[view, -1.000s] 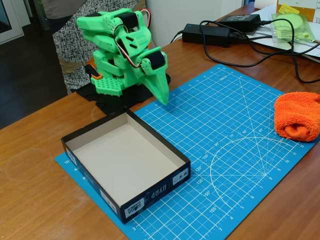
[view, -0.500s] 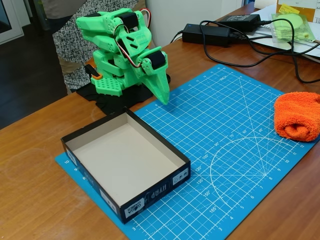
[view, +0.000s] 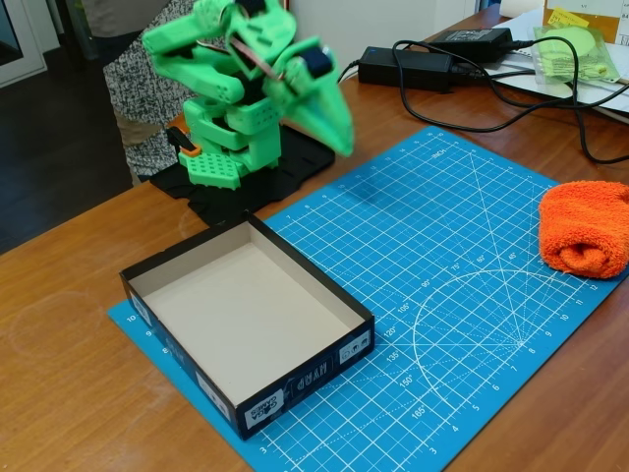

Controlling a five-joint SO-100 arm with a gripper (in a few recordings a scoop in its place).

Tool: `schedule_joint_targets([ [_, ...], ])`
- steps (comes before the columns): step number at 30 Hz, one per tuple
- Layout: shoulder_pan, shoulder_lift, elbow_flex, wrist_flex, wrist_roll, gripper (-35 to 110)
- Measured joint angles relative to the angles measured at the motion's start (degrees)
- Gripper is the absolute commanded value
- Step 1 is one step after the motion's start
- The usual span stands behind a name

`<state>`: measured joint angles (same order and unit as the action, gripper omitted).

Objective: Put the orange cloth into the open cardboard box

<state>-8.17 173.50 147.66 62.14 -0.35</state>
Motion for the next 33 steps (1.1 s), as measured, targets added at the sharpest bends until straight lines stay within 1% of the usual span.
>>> schedule_joint_targets([
  [1,-0.5,-7.2,-6.4,1.1,0.0,1],
  [4,-3.2,-30.1,-26.6,4.5,1.1,14],
  [5,-4.4,-37.2,-32.4,5.0,1.5,19],
  [7,-5.9,-49.7,-42.6,7.3,1.9,34],
  [11,-7.1,-72.9,-61.2,13.6,1.6,42],
  [14,-8.9,-89.1,-75.9,18.8,1.1,53],
  [19,-11.1,-114.7,-104.9,29.6,0.7,58],
  [23,-14.2,-128.7,-122.9,31.4,0.2,58],
  [28,-16.4,-141.0,-136.3,31.3,-0.1,58],
  [33,-15.2,-148.6,-139.1,26.1,0.2,58],
])
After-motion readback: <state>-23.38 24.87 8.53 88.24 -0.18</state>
